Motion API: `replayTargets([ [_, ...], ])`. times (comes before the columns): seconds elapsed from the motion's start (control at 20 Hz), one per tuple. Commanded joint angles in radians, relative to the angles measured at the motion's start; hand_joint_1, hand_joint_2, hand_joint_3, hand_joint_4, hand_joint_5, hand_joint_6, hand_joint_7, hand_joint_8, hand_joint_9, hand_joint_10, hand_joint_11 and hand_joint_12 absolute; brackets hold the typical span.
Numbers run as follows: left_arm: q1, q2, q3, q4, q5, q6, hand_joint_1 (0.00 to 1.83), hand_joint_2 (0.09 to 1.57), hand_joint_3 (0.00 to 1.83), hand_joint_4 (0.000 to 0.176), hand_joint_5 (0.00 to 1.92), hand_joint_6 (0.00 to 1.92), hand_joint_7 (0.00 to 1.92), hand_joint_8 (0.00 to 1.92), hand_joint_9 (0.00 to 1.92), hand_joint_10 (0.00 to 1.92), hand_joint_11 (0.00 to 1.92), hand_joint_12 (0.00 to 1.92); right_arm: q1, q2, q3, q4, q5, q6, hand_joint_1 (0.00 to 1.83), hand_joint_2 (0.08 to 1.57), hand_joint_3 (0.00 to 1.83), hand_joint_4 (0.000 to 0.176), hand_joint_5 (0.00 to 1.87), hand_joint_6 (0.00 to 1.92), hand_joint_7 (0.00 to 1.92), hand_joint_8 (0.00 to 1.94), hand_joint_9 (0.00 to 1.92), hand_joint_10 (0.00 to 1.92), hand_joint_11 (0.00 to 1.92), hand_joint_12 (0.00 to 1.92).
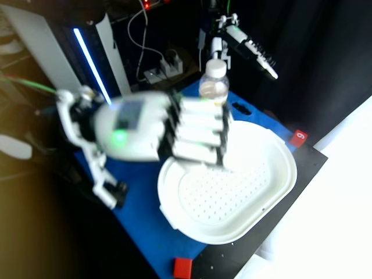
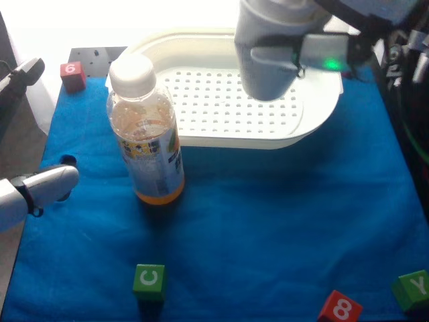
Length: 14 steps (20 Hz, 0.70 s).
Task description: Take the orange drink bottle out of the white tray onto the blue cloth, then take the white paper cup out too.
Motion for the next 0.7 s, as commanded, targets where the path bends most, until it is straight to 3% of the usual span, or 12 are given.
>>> replayTargets([
  [0.0, -0.003, -0.001, 0.0, 0.0, -0.136, -0.006, 0.69, 1.07, 0.0, 0.132, 0.0, 0.0, 0.0, 0.0, 0.0, 0.0, 0.0, 0.03, -0.004, 0.007, -0.013, 0.006, 0.149, 0.003, 1.11, 1.24, 0.0, 0.0, 0.3, 1.39, 0.42, 1.47, 0.52, 1.73, 0.65, 1.92],
  [0.1, 0.001, -0.002, 0.0, -0.007, -0.143, -0.007, 0.69, 1.07, 0.0, 0.146, 0.0, 0.0, 0.0, 0.0, 0.0, 0.0, 0.0, 0.04, -0.062, 0.041, -0.076, -0.029, 0.181, 0.004, 1.06, 1.21, 0.0, 0.0, 0.23, 1.35, 0.26, 1.5, 0.47, 1.83, 0.65, 1.92],
  [0.15, 0.001, -0.002, -0.001, -0.008, -0.146, -0.008, 0.67, 1.07, 0.0, 0.147, 0.0, 0.0, 0.0, 0.0, 0.0, 0.0, 0.01, 0.04, -0.089, 0.052, -0.095, -0.043, 0.187, 0.014, 0.92, 1.35, 0.0, 0.0, 0.45, 1.63, 0.23, 1.53, 0.42, 1.87, 0.59, 1.92],
  [0.2, 0.002, -0.002, -0.001, -0.01, -0.148, -0.008, 0.67, 1.07, 0.0, 0.148, 0.0, 0.0, 0.0, 0.0, 0.0, 0.0, 0.0, 0.09, -0.11, 0.054, -0.099, -0.068, 0.193, 0.06, 0.86, 1.38, 0.01, 0.0, 0.48, 1.7, 0.25, 1.52, 0.43, 1.85, 0.54, 1.92],
  [0.25, 0.004, -0.002, -0.001, -0.012, -0.15, -0.008, 0.69, 1.07, 0.0, 0.167, 0.0, 0.0, 0.0, 0.0, 0.0, 0.0, 0.0, 0.02, -0.131, 0.052, -0.094, -0.093, 0.197, 0.12, 0.85, 1.39, 0.0, 0.0, 0.49, 1.7, 0.29, 1.54, 0.39, 1.82, 0.37, 1.92],
  [0.3, 0.005, -0.002, -0.002, -0.015, -0.153, -0.008, 0.7, 1.07, 0.0, 0.161, 0.0, 0.0, 0.0, 0.0, 0.0, 0.0, 0.0, 0.0, -0.148, 0.049, -0.092, -0.113, 0.199, 0.152, 0.85, 1.4, 0.0, 0.0, 0.49, 1.72, 0.29, 1.57, 0.37, 1.82, 0.24, 1.92],
  [0.35, 0.006, -0.003, -0.002, -0.017, -0.156, -0.008, 0.7, 1.08, 0.0, 0.152, 0.0, 0.0, 0.0, 0.0, 0.0, 0.0, 0.0, 0.0, -0.167, 0.047, -0.095, -0.126, 0.198, 0.153, 0.81, 1.31, 0.0, 0.0, 0.2, 1.57, 0.27, 1.6, 0.27, 1.74, 0.06, 1.92],
  [0.4, 0.007, -0.004, -0.002, -0.019, -0.157, -0.008, 0.69, 1.07, 0.0, 0.148, 0.0, 0.0, 0.0, 0.0, 0.0, 0.0, 0.0, 0.0, -0.186, 0.046, -0.095, -0.128, 0.198, 0.153, 0.77, 1.31, 0.0, 0.0, 0.11, 1.54, 0.24, 1.57, 0.23, 1.69, 0.02, 1.92],
  [0.45, 0.007, -0.005, -0.002, -0.02, -0.157, -0.008, 0.67, 1.08, 0.0, 0.124, 0.0, 0.0, 0.0, 0.0, 0.0, 0.0, 0.03, 0.01, -0.207, 0.047, -0.095, -0.128, 0.186, 0.153, 0.77, 1.29, 0.0, 0.0, 0.04, 1.6, 0.15, 1.56, 0.16, 1.73, 0.07, 1.92],
  [0.5, 0.007, -0.005, -0.002, -0.02, -0.157, -0.008, 0.68, 1.08, 0.0, 0.127, 0.0, 0.0, 0.0, 0.0, 0.0, 0.0, 0.03, 0.02, -0.217, 0.046, -0.096, -0.128, 0.173, 0.153, 0.82, 1.26, 0.0, 0.0, 0.06, 1.57, 0.13, 1.55, 0.17, 1.72, 0.16, 1.92],
  [0.65, 0.007, -0.004, -0.001, -0.024, -0.16, -0.008, 0.7, 1.1, 0.01, 0.131, 0.0, 0.0, 0.0, 0.0, 0.0, 0.0, 0.0, 0.0, -0.262, 0.037, -0.101, -0.133, 0.138, 0.153, 0.85, 1.2, 0.0, 0.0, 0.05, 1.29, 0.11, 1.03, 0.1, 1.32, 0.01, 1.83],
])
